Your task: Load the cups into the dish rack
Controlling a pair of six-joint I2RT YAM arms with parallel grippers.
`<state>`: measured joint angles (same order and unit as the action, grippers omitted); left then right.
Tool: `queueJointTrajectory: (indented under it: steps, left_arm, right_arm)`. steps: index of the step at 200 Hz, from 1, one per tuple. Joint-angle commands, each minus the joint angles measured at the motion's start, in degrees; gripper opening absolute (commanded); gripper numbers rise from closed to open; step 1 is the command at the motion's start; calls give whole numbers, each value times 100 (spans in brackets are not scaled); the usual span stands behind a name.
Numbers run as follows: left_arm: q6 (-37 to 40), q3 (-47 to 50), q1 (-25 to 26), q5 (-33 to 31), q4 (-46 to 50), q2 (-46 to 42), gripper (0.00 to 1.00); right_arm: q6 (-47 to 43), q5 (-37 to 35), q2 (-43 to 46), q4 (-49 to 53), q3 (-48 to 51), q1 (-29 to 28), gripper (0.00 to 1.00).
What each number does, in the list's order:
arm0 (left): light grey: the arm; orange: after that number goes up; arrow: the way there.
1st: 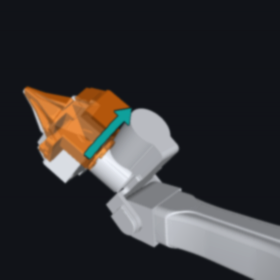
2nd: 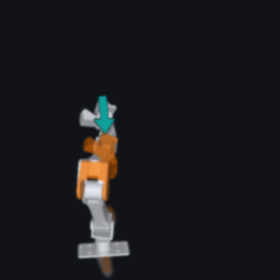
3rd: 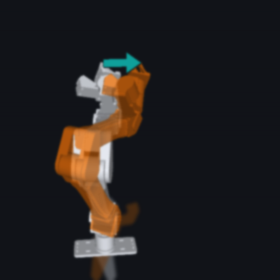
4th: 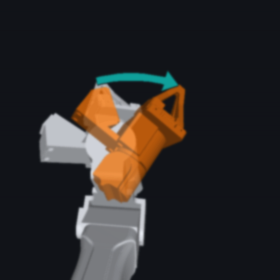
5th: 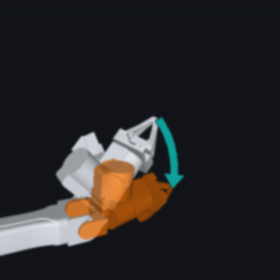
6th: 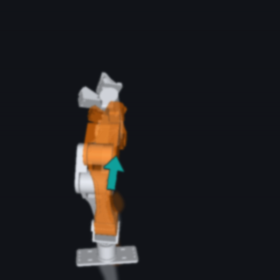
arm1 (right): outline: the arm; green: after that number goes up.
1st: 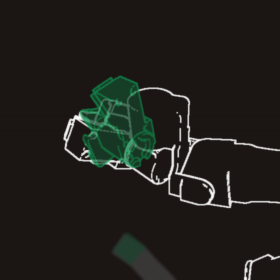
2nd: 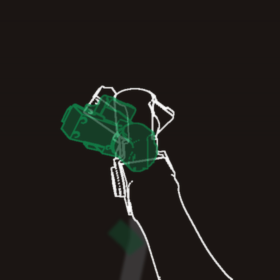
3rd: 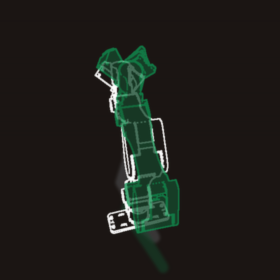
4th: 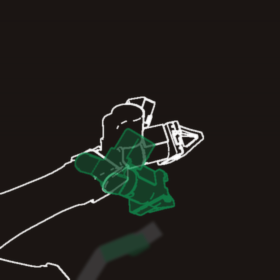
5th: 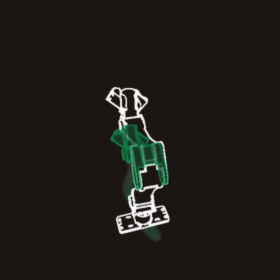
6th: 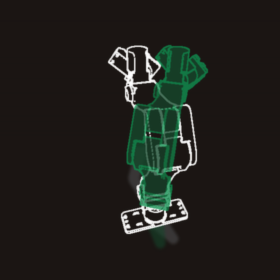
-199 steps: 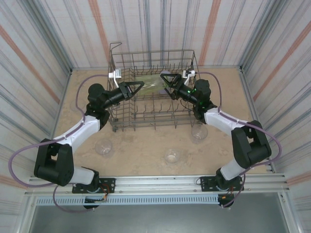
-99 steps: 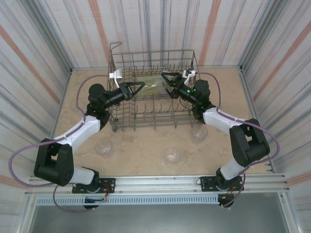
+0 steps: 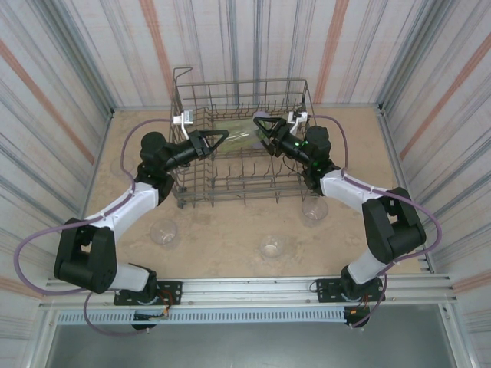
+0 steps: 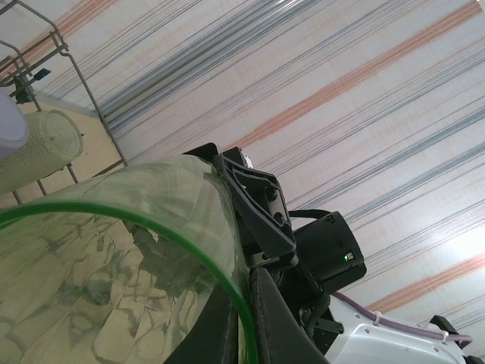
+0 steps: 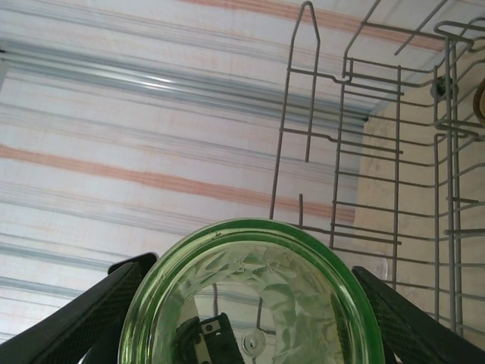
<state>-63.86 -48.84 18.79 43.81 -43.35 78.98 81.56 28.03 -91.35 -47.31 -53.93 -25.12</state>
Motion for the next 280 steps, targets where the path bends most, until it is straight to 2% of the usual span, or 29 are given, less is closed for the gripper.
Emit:
queueJointTrajectory:
  steps: [1,17,50,95,110,149,184,218,250,280]
  left_arm:
    - [604,-113,37,-60,560,-319,11]
    - [1002,-227,37,-171,1156,-521,26]
    - [1525,-394,33,-398,1989,-851,29]
    - [1968,-496,14,-525,2759,-1172,59]
    - [2168,-543,-30,-607,3100,-1306,62]
    - [2606,-653,-356,-775,3916,-1738,79]
    - [2980,-848,-808,-853,4710,-1911,85]
    - [3278,-1080,-1241,-794,5316,-1899,98]
    - [3726,-1349,-1719,-940,6043,-1877,99]
    - [3898,-1354,-2422,-1273,6646,-1923,99]
  right_arm:
    - [-379,-91,239,172,-161,-55,50]
    - [-498,-123,291,314,-185,-54,49]
    - [-588,-204,401,534,-171,-30,47]
    - [-746,-238,523,751,-194,-36,46]
    - [-858,-270,583,928,-241,-44,46]
    - [-1387,-416,720,1652,-500,-92,46]
    - [-2000,-625,785,2258,-758,-185,46]
    - [-2568,-930,808,2952,-1093,-363,46]
    - [-3167,-1326,708,3649,-1507,-568,45]
    - [-3649,-1667,552,4240,-1945,-733,45]
